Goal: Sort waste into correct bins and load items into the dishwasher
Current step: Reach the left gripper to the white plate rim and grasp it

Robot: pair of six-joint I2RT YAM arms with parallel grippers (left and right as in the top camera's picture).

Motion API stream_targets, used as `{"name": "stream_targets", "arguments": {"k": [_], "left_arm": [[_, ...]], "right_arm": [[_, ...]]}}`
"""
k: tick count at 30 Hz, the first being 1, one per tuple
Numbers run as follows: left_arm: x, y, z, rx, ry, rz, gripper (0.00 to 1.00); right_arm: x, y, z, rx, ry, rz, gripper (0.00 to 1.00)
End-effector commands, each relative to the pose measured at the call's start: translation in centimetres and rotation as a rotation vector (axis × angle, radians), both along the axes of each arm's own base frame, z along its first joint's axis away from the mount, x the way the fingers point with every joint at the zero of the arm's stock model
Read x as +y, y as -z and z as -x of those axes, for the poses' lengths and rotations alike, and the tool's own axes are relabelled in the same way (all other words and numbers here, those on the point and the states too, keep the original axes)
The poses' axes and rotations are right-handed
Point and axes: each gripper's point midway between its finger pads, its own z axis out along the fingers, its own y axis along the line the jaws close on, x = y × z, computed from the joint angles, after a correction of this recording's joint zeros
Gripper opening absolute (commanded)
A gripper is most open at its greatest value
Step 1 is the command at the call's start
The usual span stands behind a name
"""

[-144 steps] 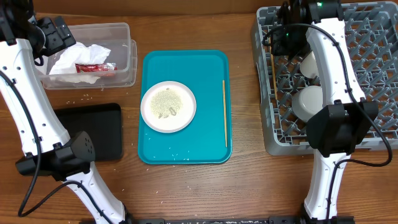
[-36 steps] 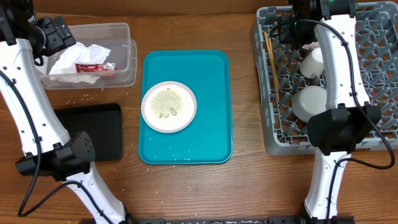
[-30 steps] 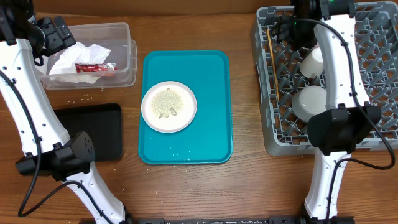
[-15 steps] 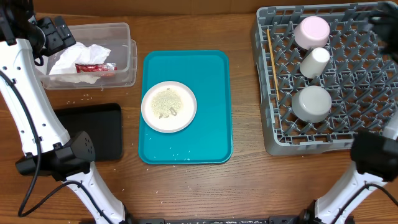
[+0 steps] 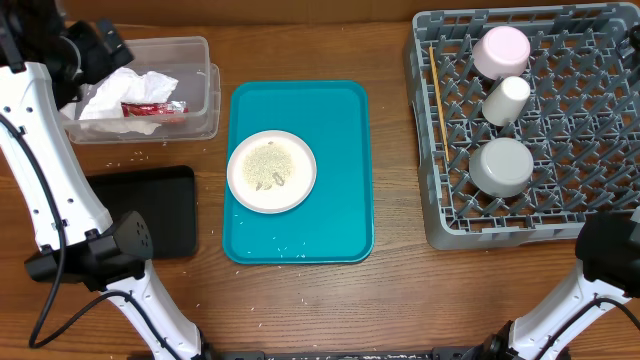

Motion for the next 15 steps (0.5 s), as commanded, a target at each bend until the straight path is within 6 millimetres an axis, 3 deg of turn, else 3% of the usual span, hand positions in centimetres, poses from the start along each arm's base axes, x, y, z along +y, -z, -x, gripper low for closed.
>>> {"name": "stream_targets", "arguments": {"k": [1,5,8,12,15], "left_arm": [[-10.6,-1.9,-0.6,-0.094,0.332,0.431,1.0],[-17.0,-0.1,0.0,-0.013,0.502,0.467,1.0],[-21.1,2.8,1.1,0.114,0.551,0.388,1.0],[-22.6,7.4,2.5,0.298,0.433,0.109,1.0],[-23.1,9.9,3.2,0.361,0.329,-0.098,0.99]], "right_arm": [[0.0,-0.8,0.0,-0.024,0.004,0.005,1.0],[0.0,-0.8,0.0,-0.024,0.004,0.005,1.0],[0.0,-0.8,0.0,-0.024,0.004,0.005,1.0],[0.0,-0.8,0.0,-0.024,0.004,0.005,1.0],[0.0,-0.8,0.0,-0.024,0.004,0.005,1.0]]}}
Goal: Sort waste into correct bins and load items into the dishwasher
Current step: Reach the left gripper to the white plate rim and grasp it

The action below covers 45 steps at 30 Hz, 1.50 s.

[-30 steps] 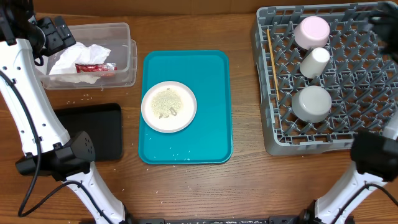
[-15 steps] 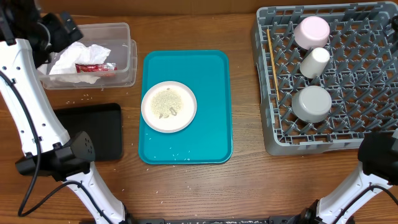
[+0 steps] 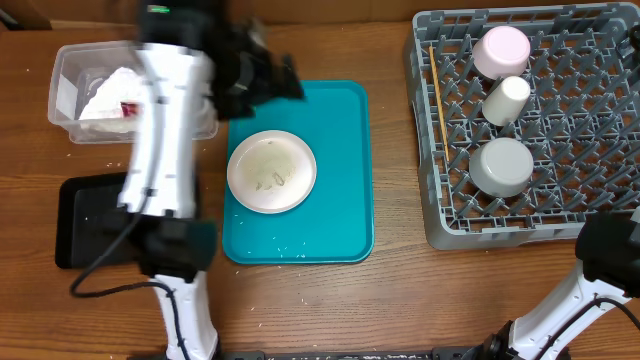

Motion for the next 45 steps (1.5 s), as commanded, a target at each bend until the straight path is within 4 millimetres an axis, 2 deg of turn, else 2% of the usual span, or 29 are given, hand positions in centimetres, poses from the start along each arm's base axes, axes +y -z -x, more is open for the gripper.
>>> {"name": "stream_targets", "arguments": {"k": [1,3,6,8,9,14,17,23,30,34,36,41,45], "left_arm": [[1.9,3.1,0.3,-0.004,-0.167,-0.364,0.98],[0.2,4.5,0.5,-0.006,-0.158,-0.392,0.98],[-1.7,7.1,0.5,-0.003,-0.137,-0.388,0.91],[-2.1,9.0,0.6,0.018,-0.156,-0.39,0.77],[-2.2,9.7,0.7,0.027,-0.162,-0.39,0.73],[-3.4,14.5,1.7,0.07,-0.139,-0.368,0.71],[-4.1,16.4,2.2,0.078,-0.127,-0.364,0.68],[-6.4,17.8,2.6,0.031,-0.076,-0.352,0.65],[-5.7,17.6,2.3,-0.064,-0.057,-0.499,0.66],[-5.0,17.9,1.9,-0.084,-0.071,-0.527,0.61],[-4.7,18.6,1.7,-0.094,-0.074,-0.543,0.56],[-4.5,20.4,2.1,-0.086,-0.071,-0.547,0.53],[-4.5,21.1,2.4,-0.077,-0.068,-0.545,0.5]], "right_arm": [[0.0,-0.8,0.0,-0.024,0.004,0.006,1.0],[0.0,-0.8,0.0,-0.024,0.004,0.006,1.0],[0.0,-0.8,0.0,-0.024,0.004,0.006,1.0],[0.0,-0.8,0.0,-0.024,0.004,0.006,1.0],[0.0,-0.8,0.0,-0.024,0.004,0.006,1.0],[0.0,-0.8,0.0,-0.024,0.004,0.006,1.0],[0.0,-0.8,0.0,-0.024,0.004,0.006,1.0],[0.0,-0.8,0.0,-0.024,0.004,0.006,1.0],[0.0,-0.8,0.0,-0.024,0.004,0.006,1.0],[0.0,-0.8,0.0,-0.024,0.004,0.006,1.0],[0.0,-0.8,0.0,-0.024,0.004,0.006,1.0],[0.0,-0.8,0.0,-0.024,0.004,0.006,1.0],[0.0,-0.8,0.0,-0.024,0.004,0.006,1.0]]}}
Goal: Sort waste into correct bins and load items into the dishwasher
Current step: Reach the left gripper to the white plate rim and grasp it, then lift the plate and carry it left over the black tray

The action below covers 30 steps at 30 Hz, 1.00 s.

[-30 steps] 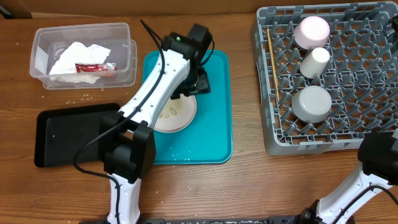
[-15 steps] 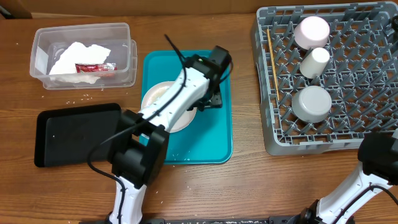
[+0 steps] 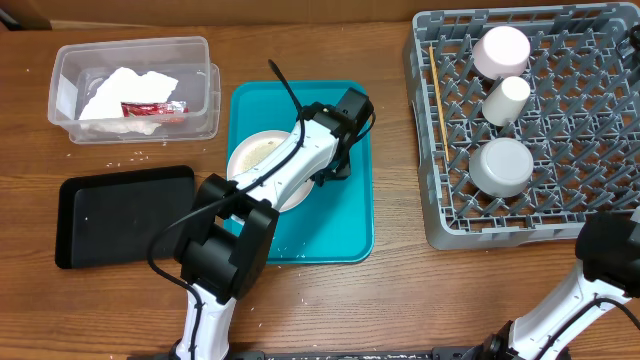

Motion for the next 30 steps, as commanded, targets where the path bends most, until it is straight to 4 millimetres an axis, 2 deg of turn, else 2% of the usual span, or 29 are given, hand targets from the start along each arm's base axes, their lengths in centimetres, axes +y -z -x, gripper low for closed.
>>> {"name": "stream_targets", "arguments": {"k": [1,4,9,14,19,21,26,30], "left_arm": [[0.8,1.1,0.3,0.006,-0.018,-0.028,0.46],[1.0,1.5,0.5,0.011,-0.018,-0.033,0.42],[1.1,1.9,0.8,0.019,-0.018,-0.037,0.27],[1.2,3.0,1.3,0.021,-0.013,-0.038,0.29],[1.5,3.6,1.9,0.038,-0.011,-0.048,0.23],[1.5,3.6,1.9,0.037,-0.01,-0.048,0.05],[1.4,2.9,1.7,0.044,0.033,-0.058,0.04],[1.0,1.1,1.2,0.046,0.034,-0.058,0.04]], "right_arm": [[0.0,-0.8,0.0,-0.025,0.004,0.006,1.0],[0.0,-0.8,0.0,-0.025,0.004,0.006,1.0],[0.0,-0.8,0.0,-0.025,0.004,0.006,1.0],[0.0,-0.8,0.0,-0.025,0.004,0.006,1.0],[0.0,-0.8,0.0,-0.025,0.004,0.006,1.0],[0.0,-0.8,0.0,-0.025,0.004,0.006,1.0],[0.0,-0.8,0.0,-0.025,0.004,0.006,1.0],[0.0,-0.8,0.0,-0.025,0.004,0.006,1.0]]}}
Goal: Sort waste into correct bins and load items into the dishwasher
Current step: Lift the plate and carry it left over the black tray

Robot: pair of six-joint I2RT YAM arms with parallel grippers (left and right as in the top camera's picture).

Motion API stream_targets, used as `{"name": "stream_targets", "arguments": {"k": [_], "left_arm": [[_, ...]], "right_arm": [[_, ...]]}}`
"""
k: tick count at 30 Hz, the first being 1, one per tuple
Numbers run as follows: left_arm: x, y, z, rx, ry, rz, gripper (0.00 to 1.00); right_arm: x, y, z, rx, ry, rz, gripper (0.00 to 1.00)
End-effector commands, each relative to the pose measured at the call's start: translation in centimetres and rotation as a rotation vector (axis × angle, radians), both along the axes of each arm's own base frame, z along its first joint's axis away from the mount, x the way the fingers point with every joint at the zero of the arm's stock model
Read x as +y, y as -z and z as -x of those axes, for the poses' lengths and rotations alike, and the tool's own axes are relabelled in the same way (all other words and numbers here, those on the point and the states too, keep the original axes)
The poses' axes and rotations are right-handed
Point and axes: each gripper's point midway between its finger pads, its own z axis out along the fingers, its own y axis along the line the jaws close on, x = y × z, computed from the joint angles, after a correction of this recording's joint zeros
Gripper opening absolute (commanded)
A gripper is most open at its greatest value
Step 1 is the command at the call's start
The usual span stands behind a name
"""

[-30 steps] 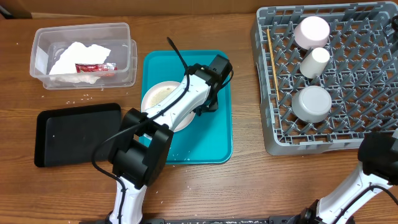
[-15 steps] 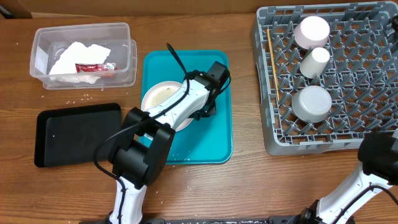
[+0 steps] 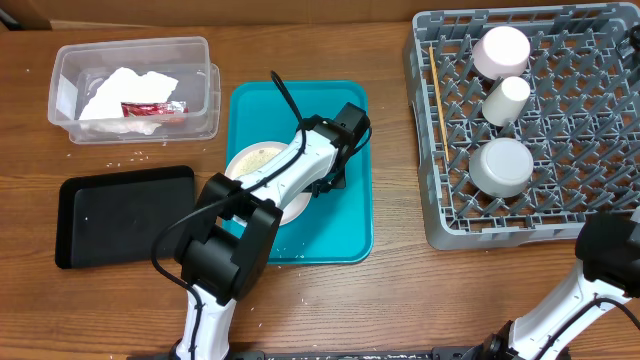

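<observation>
A white plate (image 3: 255, 160) with food crumbs lies on the teal tray (image 3: 345, 235) in the overhead view. My left arm reaches across the plate, and my left gripper (image 3: 330, 182) is down at the plate's right rim. The wrist hides the fingers, so their state does not show. The grey dish rack (image 3: 440, 225) at the right holds a pink bowl (image 3: 500, 50), a white cup (image 3: 505, 100), a grey bowl (image 3: 502, 166) and a chopstick (image 3: 437, 90). Only the base of my right arm shows at the bottom right; its gripper is out of view.
A clear plastic bin (image 3: 200, 55) at the back left holds crumpled paper (image 3: 120, 85) and a red packet (image 3: 152, 108). A black tray (image 3: 125, 215) lies left of the teal tray. Crumbs are scattered on the wooden table.
My left gripper has shifted slightly toward the front and left along the plate's right rim. The plate, bins and rack stand as before.
My left arm was first at the far left, over the clear bin. Half a second later it showed blurred above the teal tray's back left corner. Then the gripper was at the plate's right rim, and it is still there, a little closer in.
</observation>
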Motion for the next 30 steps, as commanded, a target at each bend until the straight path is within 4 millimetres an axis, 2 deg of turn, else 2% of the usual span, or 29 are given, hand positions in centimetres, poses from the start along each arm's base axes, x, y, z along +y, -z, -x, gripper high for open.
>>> {"name": "stream_targets", "arguments": {"k": [1,10,14,18,22,26,27,30], "left_arm": [[-0.5,-1.6,-0.7,-0.001,0.006,0.003,0.04],[-0.5,-8.5,-2.4,-0.061,-0.036,-0.028,0.04],[0.8,-11.3,-3.0,-0.116,-0.106,-0.081,0.04],[2.5,-13.2,-2.8,-0.131,-0.204,-0.106,0.04],[5.9,-14.6,-2.7,-0.116,-0.329,-0.134,0.04],[9.4,-14.8,-2.9,-0.093,-0.444,-0.15,0.04],[11.3,-14.8,-2.9,-0.078,-0.508,-0.151,0.04],[13.6,-14.5,-2.9,-0.04,-0.599,-0.122,0.04]], "right_arm": [[0.0,-0.7,0.0,-0.024,0.004,0.005,1.0],[0.0,-0.7,0.0,-0.024,0.004,0.005,1.0],[0.0,-0.7,0.0,-0.024,0.004,0.005,1.0],[0.0,-0.7,0.0,-0.024,0.004,0.005,1.0],[0.0,-0.7,0.0,-0.024,0.004,0.005,1.0],[0.0,-0.7,0.0,-0.024,0.004,0.005,1.0],[0.0,-0.7,0.0,-0.024,0.004,0.005,1.0],[0.0,-0.7,0.0,-0.024,0.004,0.005,1.0]]}}
